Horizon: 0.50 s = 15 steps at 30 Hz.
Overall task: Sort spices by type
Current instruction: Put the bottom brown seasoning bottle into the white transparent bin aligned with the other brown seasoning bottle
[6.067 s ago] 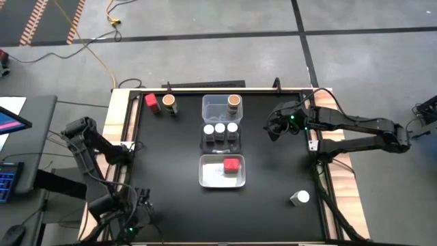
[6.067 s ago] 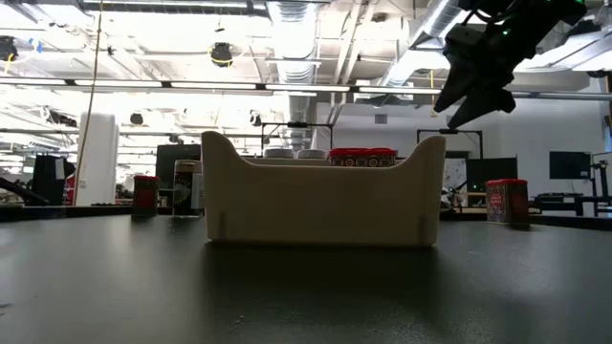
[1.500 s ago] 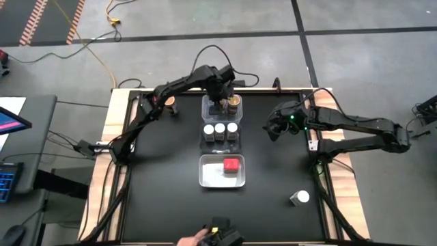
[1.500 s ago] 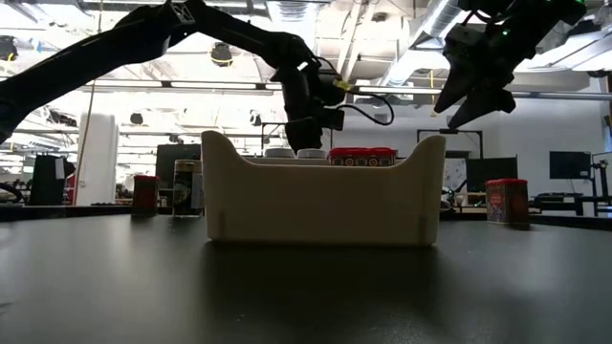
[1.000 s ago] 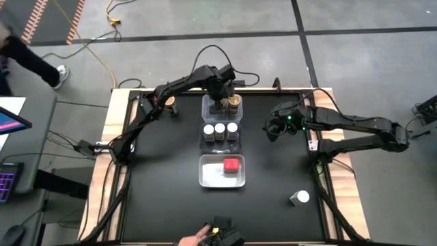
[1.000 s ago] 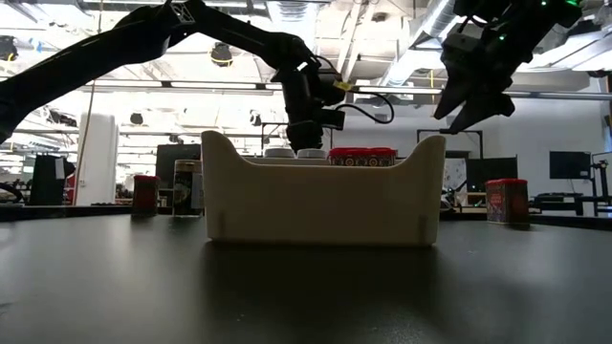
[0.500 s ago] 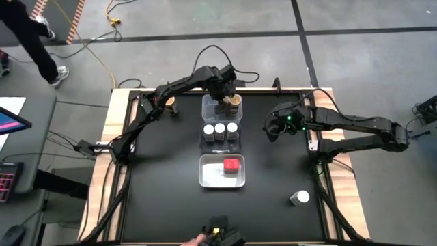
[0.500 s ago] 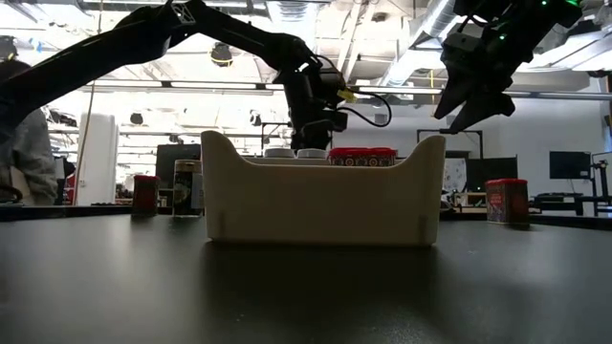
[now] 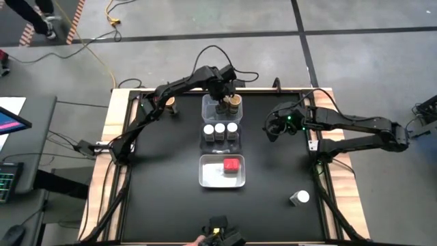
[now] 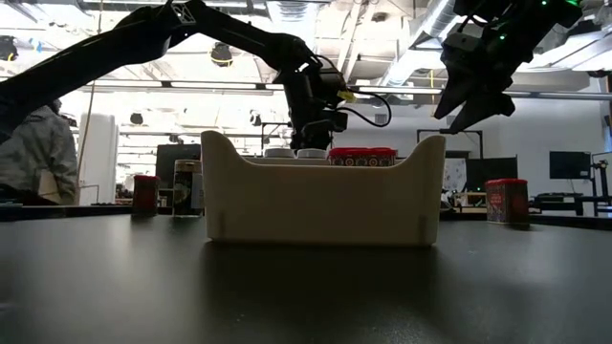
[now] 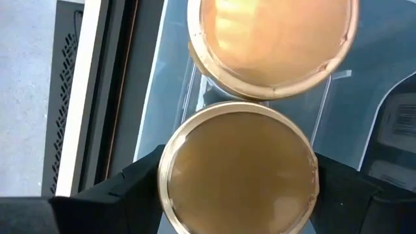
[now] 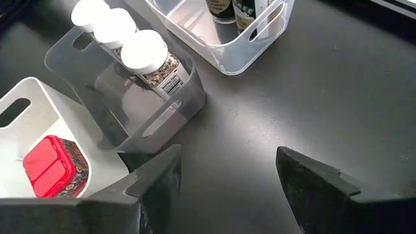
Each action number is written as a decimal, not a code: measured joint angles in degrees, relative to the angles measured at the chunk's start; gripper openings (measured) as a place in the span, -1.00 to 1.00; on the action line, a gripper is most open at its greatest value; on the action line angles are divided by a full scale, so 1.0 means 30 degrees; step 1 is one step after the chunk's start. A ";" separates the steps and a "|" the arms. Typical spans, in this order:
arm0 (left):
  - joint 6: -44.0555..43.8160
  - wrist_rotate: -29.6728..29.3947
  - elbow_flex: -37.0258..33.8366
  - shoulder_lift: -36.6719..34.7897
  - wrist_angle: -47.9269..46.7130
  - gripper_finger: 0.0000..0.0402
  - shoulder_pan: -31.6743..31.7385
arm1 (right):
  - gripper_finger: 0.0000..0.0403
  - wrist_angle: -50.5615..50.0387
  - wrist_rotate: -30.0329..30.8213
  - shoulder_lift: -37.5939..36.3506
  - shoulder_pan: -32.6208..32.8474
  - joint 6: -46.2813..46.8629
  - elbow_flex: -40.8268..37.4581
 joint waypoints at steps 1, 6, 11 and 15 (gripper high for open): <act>0.0095 0.0000 0.0000 0.0000 0.0000 0.47 0.0000 | 0.37 0.0000 0.0000 0.0000 0.0000 0.0000 0.0000; 0.0984 0.0000 0.0000 0.0000 -0.0050 0.47 -0.0015 | 0.37 0.0000 0.0000 0.0000 0.0000 0.0000 0.0000; 0.2694 0.0000 0.0000 0.0000 -0.0484 0.47 -0.0015 | 0.37 0.0000 0.0000 0.0000 0.0000 0.0001 0.0000; 0.3980 0.0000 0.0000 -0.0007 -0.0729 0.47 0.0004 | 0.37 0.0000 0.0000 0.0000 0.0000 0.0010 0.0000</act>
